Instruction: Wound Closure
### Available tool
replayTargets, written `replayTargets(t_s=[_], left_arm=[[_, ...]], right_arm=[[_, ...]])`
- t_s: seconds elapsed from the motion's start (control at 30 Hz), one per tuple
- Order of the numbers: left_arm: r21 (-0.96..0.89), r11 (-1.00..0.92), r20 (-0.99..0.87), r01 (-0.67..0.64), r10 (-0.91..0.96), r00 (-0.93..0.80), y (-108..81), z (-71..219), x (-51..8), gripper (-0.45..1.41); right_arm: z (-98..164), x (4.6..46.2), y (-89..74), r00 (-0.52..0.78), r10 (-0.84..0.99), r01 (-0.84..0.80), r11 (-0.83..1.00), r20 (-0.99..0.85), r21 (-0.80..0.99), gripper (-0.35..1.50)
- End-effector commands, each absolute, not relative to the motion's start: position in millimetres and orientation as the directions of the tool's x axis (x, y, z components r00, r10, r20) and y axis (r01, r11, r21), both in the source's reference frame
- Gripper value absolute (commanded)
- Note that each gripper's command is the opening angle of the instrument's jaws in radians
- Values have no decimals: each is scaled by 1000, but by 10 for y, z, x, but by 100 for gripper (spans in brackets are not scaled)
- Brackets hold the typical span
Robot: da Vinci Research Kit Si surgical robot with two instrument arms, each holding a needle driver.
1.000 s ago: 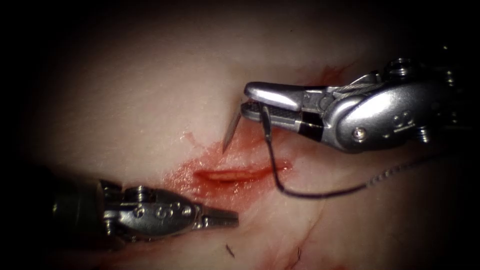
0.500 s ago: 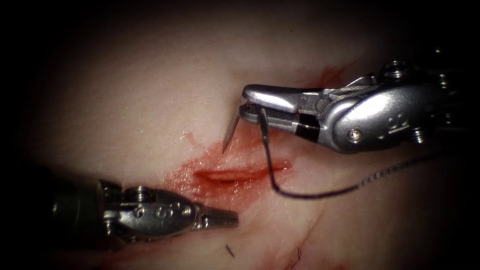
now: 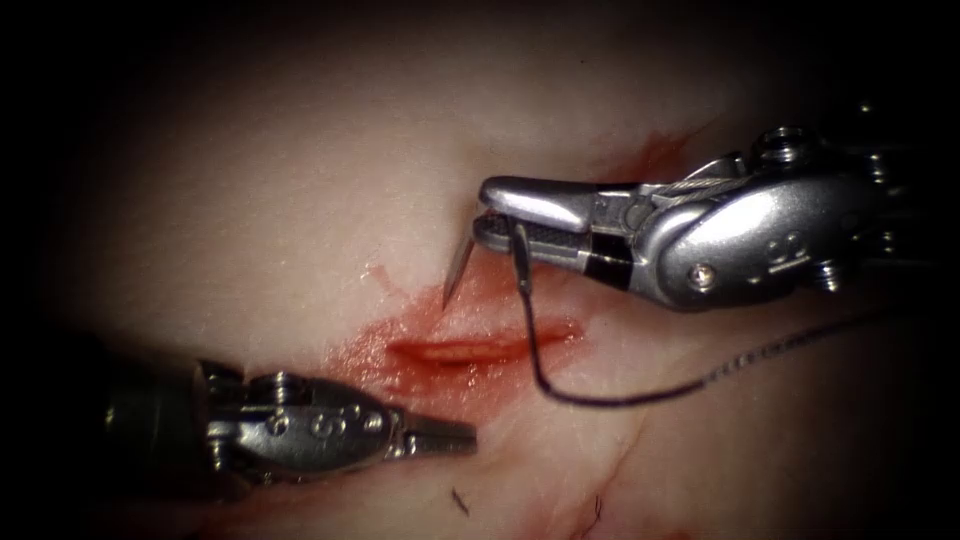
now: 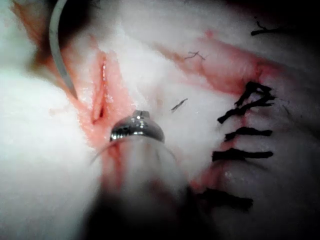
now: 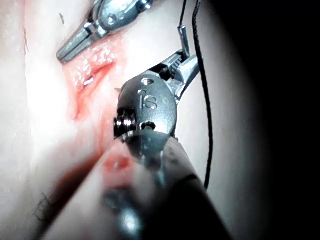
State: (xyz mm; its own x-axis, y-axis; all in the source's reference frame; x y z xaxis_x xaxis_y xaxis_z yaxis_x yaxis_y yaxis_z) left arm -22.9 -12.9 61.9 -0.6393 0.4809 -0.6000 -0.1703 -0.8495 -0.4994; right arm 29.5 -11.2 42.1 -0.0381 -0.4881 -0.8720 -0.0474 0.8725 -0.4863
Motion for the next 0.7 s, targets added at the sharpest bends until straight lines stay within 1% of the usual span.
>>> replayTargets(t_s=[0.03,0.33,0.7], left_arm=[[-499,-850,-600,-170,481,-639,-131,625,-233,-33],[-499,-850,-600,-169,480,-639,-131,625,-233,-28],[-499,-850,-600,-169,480,-639,-130,625,-233,-28]], right_arm=[[424,302,-106,-36,-489,-44,872,-871,-488,-35],[429,304,-111,-28,-494,-12,870,-869,-493,-35],[435,310,-116,-27,-506,-10,863,-862,-506,-35]])
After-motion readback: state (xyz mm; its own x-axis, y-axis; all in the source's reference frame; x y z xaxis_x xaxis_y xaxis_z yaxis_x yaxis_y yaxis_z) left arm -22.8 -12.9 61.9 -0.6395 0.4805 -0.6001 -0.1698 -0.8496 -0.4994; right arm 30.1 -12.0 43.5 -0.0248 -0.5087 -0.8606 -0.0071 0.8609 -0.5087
